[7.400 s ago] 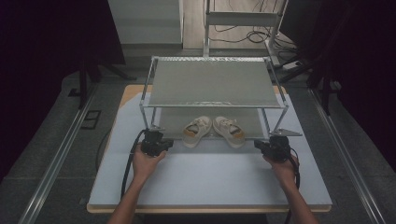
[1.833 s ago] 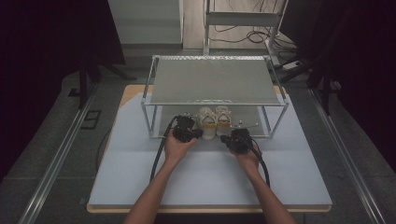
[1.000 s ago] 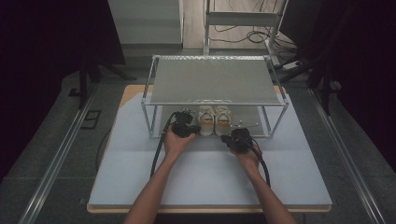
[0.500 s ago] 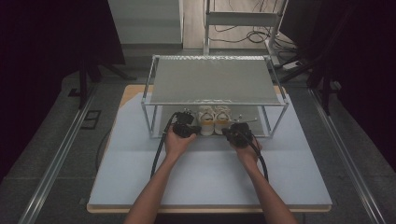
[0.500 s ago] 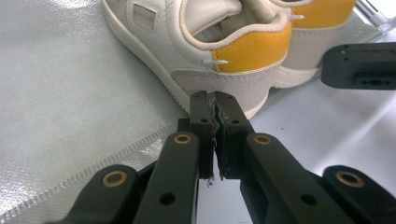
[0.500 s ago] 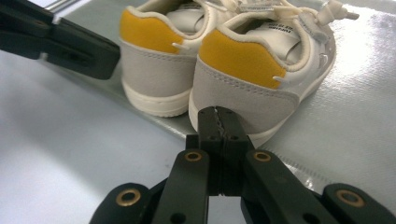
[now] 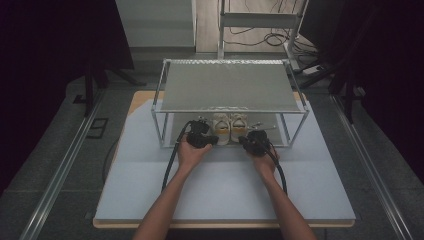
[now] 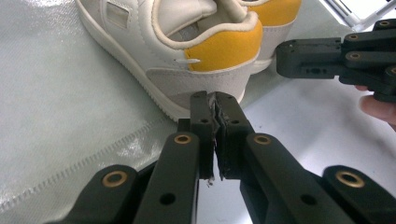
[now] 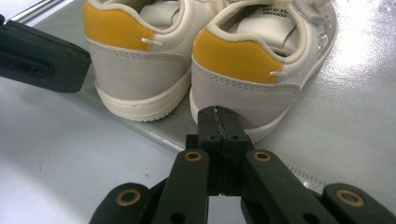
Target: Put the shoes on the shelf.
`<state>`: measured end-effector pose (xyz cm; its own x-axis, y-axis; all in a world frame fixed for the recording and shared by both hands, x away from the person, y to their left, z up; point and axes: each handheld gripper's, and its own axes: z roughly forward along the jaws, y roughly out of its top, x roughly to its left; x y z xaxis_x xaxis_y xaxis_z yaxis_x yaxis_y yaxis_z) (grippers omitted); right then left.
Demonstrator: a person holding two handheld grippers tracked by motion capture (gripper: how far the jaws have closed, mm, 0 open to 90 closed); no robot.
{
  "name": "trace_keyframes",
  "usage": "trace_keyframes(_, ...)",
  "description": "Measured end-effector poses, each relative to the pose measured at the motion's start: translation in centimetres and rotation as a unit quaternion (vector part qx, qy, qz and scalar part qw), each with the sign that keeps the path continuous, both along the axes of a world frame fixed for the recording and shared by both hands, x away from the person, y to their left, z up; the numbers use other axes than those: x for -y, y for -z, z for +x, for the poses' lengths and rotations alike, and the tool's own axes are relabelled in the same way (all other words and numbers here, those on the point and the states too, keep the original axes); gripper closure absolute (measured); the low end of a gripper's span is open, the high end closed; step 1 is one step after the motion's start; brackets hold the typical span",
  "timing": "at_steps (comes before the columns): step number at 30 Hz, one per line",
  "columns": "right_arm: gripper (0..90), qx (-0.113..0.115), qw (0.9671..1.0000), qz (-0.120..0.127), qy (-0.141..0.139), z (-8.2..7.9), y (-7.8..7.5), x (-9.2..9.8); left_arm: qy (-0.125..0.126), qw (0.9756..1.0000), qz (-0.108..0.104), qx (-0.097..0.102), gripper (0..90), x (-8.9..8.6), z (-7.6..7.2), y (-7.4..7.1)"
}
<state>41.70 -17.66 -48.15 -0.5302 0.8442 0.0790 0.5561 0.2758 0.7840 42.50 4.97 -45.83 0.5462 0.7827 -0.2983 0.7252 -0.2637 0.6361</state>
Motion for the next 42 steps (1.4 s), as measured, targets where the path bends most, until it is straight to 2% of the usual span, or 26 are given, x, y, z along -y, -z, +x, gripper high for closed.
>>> trace_keyframes(2,89.1,0.000,1.0000,0.001,0.000,0.0,0.0,0.0,-0.012,0.9998,-0.007,-0.012,87.3,0.4,0.0,-0.1)
trace_keyframes(3,89.0,0.000,1.0000,0.001,-0.002,0.0,-0.1,0.1,-0.013,0.9999,-0.001,-0.005,87.3,0.5,0.1,-0.1)
trace_keyframes(6,89.0,-0.005,1.0000,0.003,-0.004,0.0,0.0,0.1,-0.006,1.0000,-0.001,-0.003,87.3,0.7,0.3,-0.2)
trace_keyframes(7,89.0,-0.007,0.9999,0.005,-0.005,0.1,0.1,0.2,-0.035,0.9991,-0.015,-0.019,87.3,1.2,0.0,-0.2)
trace_keyframes(8,89.0,-0.010,0.9999,0.008,-0.004,0.1,0.1,0.2,-0.040,0.9990,-0.011,-0.017,87.2,1.3,0.0,-0.2)
trace_keyframes(9,89.0,-0.012,0.9999,0.010,-0.003,0.1,0.1,0.3,-0.025,0.9997,0.006,-0.003,87.1,1.0,0.3,-0.1)
trace_keyframes(10,89.1,-0.013,0.9998,0.012,-0.003,0.2,0.2,0.3,-0.020,0.9998,0.008,-0.005,86.8,1.0,0.5,0.1)
trace_keyframes(11,89.0,-0.014,0.9998,0.011,-0.004,0.1,0.2,0.3,0.053,0.9960,0.048,0.052,86.9,-0.1,1.8,0.3)
trace_keyframes(12,89.0,-0.015,0.9998,0.011,-0.004,0.1,0.2,0.3,0.012,0.9984,0.042,0.035,86.9,0.3,1.3,0.3)
trace_keyframes(13,89.0,-0.015,0.9998,0.012,-0.005,0.1,0.2,0.2,0.001,0.9993,0.029,0.022,86.7,0.6,1.0,0.3)
trace_keyframes(14,89.0,-0.015,0.9998,0.011,-0.005,0.1,0.2,0.2,-0.034,0.9994,0.008,-0.002,86.3,1.1,0.4,0.2)
trace_keyframes(18,89.0,-0.015,0.9998,0.009,-0.006,0.0,0.2,0.2,-0.032,0.9994,0.012,0.005,84.2,0.8,0.2,0.3)
trace_keyframes(20,89.0,-0.012,0.9998,0.013,-0.008,-0.4,-0.1,0.4,-0.004,0.9993,0.027,0.024,84.0,0.0,0.0,0.3)
trace_keyframes(22,88.7,-0.009,0.9997,0.017,-0.013,-0.7,-0.4,0.7,0.001,0.9990,0.025,0.037,83.1,-0.4,-0.3,0.3)
trace_keyframes(23,88.7,-0.009,0.9997,0.017,-0.013,-0.7,-0.4,0.7,0.001,0.9990,0.025,0.037,82.2,-0.4,-0.3,0.3)
trace_keyframes(28,83.1,-0.003,0.9993,0.026,-0.025,-1.6,-1.1,1.3,0.016,0.9981,0.019,0.057,75.3,-1.5,-1.5,-0.2)
trace_keyframes(29,78.3,0.004,0.9991,0.027,-0.033,-2.2,-1.3,1.6,0.019,0.9980,0.015,0.058,69.1,-1.8,-1.8,-0.4)
trace_keyframes(30,78.3,0.004,0.9991,0.027,-0.033,-2.2,-1.3,1.6,0.011,0.9986,0.006,0.051,69.1,-1.9,-2.3,-0.5)
trace_keyframes(31,71.9,0.010,0.9989,0.024,-0.040,-2.8,-1.3,1.7,0.012,0.9986,0.007,0.052,61.3,-2.1,-2.6,-0.6)
trace_keyframes(32,67.7,0.011,0.9988,0.022,-0.043,-3.1,-1.3,1.8,0.000,0.9989,0.003,0.047,59.4,-2.2,-3.1,-0.7)
trace_keyframes(33,67.7,0.011,0.9988,0.022,-0.043,-3.1,-1.3,1.8,0.001,0.9986,0.006,0.052,59.4,-2.4,-3.5,-0.7)
trace_keyframes(34,63.5,0.015,0.9986,0.016,-0.049,-3.8,-1.3,2.1,0.002,0.9983,0.004,0.059,54.9,-3.0,-4.4,-0.8)
trace_keyframes(35,60.9,0.016,0.9984,0.017,-0.052,-4.1,-1.3,2.2,0.002,0.9983,0.004,0.059,52.4,-3.0,-4.4,-0.8)
trace_keyframes(37,54.7,0.012,0.9980,0.017,-0.060,-4.8,-1.2,2.6,0.002,0.9976,0.007,0.069,48.9,-3.9,-5.8,-0.7)
trace_keyframes(41,49.0,0.017,0.9976,0.020,-0.064,-6.4,-1.1,3.7,0.003,0.9971,0.013,0.075,42.9,-5.3,-7.6,-0.1)
trace_keyframes(42,48.0,0.015,0.9976,0.022,-0.064,-6.7,-1.1,4.0,0.003,0.9971,0.013,0.075,41.9,-5.3,-7.6,-0.1)
